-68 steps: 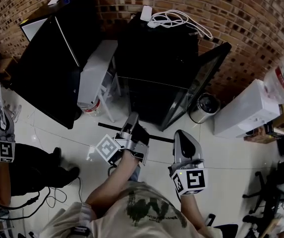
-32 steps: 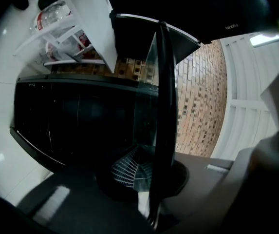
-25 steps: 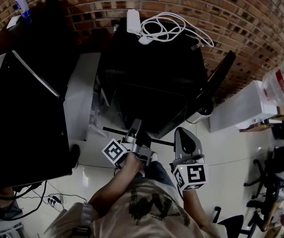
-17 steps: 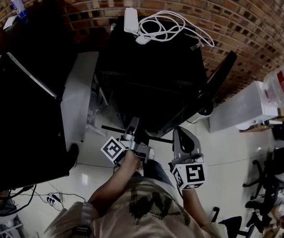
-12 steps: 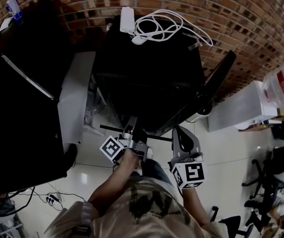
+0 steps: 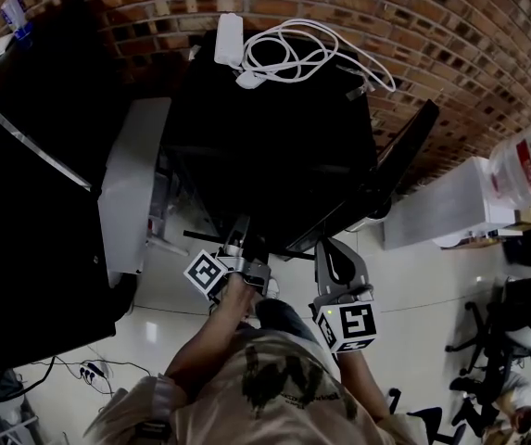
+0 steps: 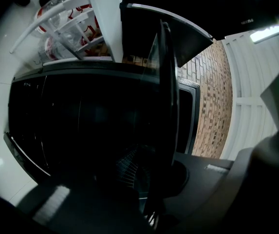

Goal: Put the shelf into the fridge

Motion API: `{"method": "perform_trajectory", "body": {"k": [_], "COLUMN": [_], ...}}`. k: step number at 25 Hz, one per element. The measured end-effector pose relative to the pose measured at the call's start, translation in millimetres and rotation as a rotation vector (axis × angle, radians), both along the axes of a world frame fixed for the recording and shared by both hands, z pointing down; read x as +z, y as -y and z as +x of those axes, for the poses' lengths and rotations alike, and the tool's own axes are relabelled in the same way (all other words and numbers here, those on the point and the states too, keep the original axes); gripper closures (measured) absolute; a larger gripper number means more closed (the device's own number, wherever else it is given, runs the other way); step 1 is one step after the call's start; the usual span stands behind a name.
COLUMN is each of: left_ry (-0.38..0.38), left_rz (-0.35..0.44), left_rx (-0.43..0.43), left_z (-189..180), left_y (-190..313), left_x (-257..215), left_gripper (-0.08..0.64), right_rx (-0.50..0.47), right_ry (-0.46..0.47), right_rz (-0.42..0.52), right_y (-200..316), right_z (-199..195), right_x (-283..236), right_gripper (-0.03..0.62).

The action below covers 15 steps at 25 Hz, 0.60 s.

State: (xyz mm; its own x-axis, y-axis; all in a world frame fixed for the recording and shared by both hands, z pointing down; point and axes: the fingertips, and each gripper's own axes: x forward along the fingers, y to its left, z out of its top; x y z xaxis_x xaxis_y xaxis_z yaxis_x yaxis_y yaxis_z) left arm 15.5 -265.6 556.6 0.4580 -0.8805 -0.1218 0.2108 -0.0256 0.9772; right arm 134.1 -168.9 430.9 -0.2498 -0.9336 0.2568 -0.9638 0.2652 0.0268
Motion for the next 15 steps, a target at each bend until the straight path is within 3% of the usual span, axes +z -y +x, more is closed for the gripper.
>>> {"method": "perform_trajectory", "body": {"k": [15], "left_ry": [0.02], "left_rz": [0.002], "left_rx": [-0.036], "left_z": [12.3], "left_y": [35.2], "left_x": [8.9], "left_gripper": [0.543], "right_rx": [-0.042], "right_ry": [-0.002], "right_rz": [-0.027], "right_y": [24.2], "right_z": [5.9], "right_x": [5.9], "right_gripper": [0.592]}}
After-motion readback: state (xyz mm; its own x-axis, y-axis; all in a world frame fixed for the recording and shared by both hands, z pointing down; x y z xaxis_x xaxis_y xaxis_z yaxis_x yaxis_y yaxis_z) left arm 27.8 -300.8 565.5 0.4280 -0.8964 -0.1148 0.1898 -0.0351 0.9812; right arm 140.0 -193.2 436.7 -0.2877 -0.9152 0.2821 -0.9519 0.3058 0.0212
